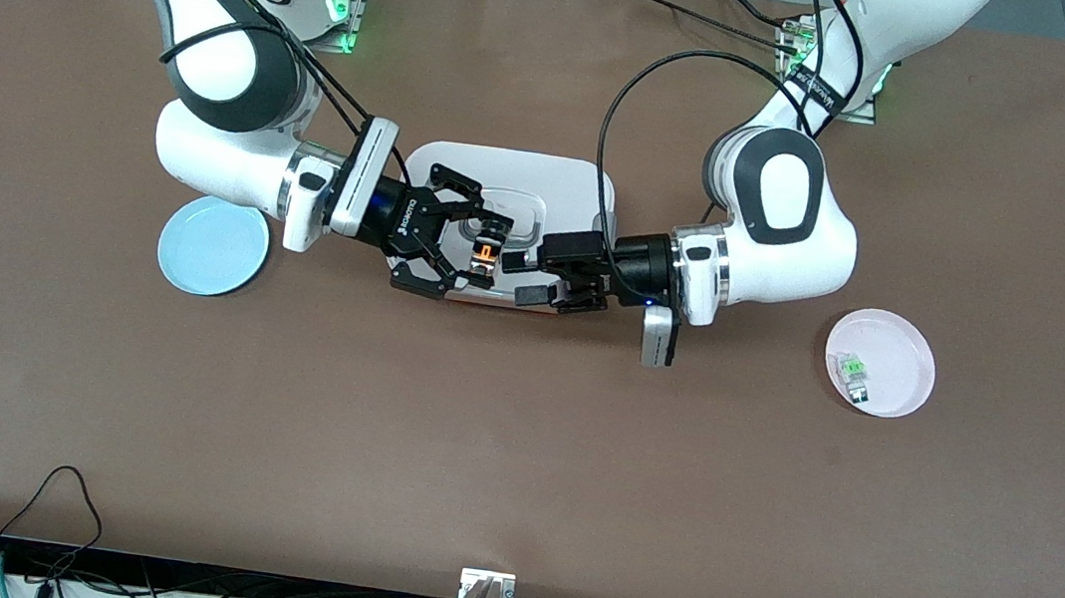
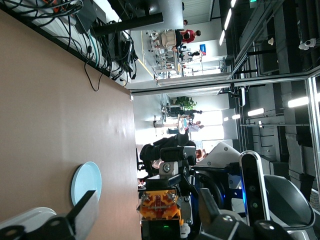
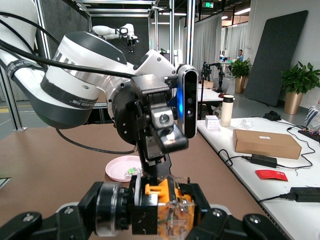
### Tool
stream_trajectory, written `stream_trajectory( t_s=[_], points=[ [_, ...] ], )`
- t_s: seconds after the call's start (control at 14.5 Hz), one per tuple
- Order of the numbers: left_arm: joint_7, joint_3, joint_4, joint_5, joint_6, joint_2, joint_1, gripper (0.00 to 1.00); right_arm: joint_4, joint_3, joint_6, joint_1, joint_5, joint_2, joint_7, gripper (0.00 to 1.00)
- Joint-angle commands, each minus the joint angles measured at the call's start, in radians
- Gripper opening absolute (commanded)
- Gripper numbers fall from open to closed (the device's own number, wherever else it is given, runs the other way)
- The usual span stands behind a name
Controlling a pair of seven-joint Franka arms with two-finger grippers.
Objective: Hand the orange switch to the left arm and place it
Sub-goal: 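Grasp the orange switch with the left gripper above the box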
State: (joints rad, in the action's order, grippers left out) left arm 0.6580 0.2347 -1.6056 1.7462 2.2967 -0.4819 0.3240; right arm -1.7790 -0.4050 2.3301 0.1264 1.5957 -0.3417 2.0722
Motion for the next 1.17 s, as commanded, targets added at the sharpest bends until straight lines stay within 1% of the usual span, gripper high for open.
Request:
stream_trajectory(
  t_s=[0.0, 0.07, 0.14, 0.21, 0.28, 0.41, 0.55, 0.62, 0.76, 0.83, 0.9, 1.1],
  points=[
    [0.040, -0.005, 0.012, 0.059, 0.001, -0.006, 0.020, 0.80, 0.009, -0.006, 0.049, 0.025, 0.039, 0.003, 0.039, 0.30],
    [0.040, -0.005, 0.012, 0.068, 0.012, -0.006, 0.021, 0.78, 0.009, -0.006, 0.058, 0.030, 0.040, 0.003, 0.039, 0.30],
    [0.040, -0.005, 0.009, 0.069, 0.018, -0.004, 0.027, 0.69, 0.009, -0.006, 0.064, 0.038, 0.038, 0.001, 0.039, 0.30],
    [0.042, -0.005, 0.009, 0.069, 0.018, -0.004, 0.030, 0.52, 0.009, -0.006, 0.069, 0.039, 0.039, 0.001, 0.039, 0.30],
    [0.043, -0.005, 0.010, 0.069, 0.018, -0.004, 0.033, 0.29, 0.010, -0.006, 0.072, 0.041, 0.038, 0.000, 0.039, 0.30],
    [0.043, -0.005, 0.007, 0.067, 0.017, -0.004, 0.033, 0.09, 0.009, -0.006, 0.083, 0.047, 0.040, -0.002, 0.039, 0.30],
    [0.043, -0.005, 0.007, 0.067, 0.017, -0.004, 0.032, 0.02, 0.009, -0.006, 0.086, 0.048, 0.043, -0.003, 0.039, 0.30],
    [0.043, -0.005, 0.007, 0.067, 0.017, -0.003, 0.032, 0.02, 0.009, -0.006, 0.086, 0.048, 0.044, -0.003, 0.037, 0.31],
    [0.042, -0.005, 0.007, 0.067, 0.015, -0.003, 0.030, 0.01, 0.009, -0.006, 0.086, 0.048, 0.050, -0.003, 0.029, 0.42],
    [0.042, -0.005, 0.007, 0.065, 0.014, -0.001, 0.029, 0.01, 0.009, -0.006, 0.084, 0.048, 0.064, -0.003, 0.028, 0.56],
    [0.042, -0.005, 0.009, 0.067, 0.014, -0.001, 0.027, 0.01, 0.009, -0.006, 0.083, 0.048, 0.078, -0.002, 0.025, 1.00],
    [0.042, -0.005, 0.007, 0.067, 0.014, -0.001, 0.029, 0.01, 0.009, -0.006, 0.080, 0.047, 0.082, 0.001, 0.016, 1.00]
  ],
)
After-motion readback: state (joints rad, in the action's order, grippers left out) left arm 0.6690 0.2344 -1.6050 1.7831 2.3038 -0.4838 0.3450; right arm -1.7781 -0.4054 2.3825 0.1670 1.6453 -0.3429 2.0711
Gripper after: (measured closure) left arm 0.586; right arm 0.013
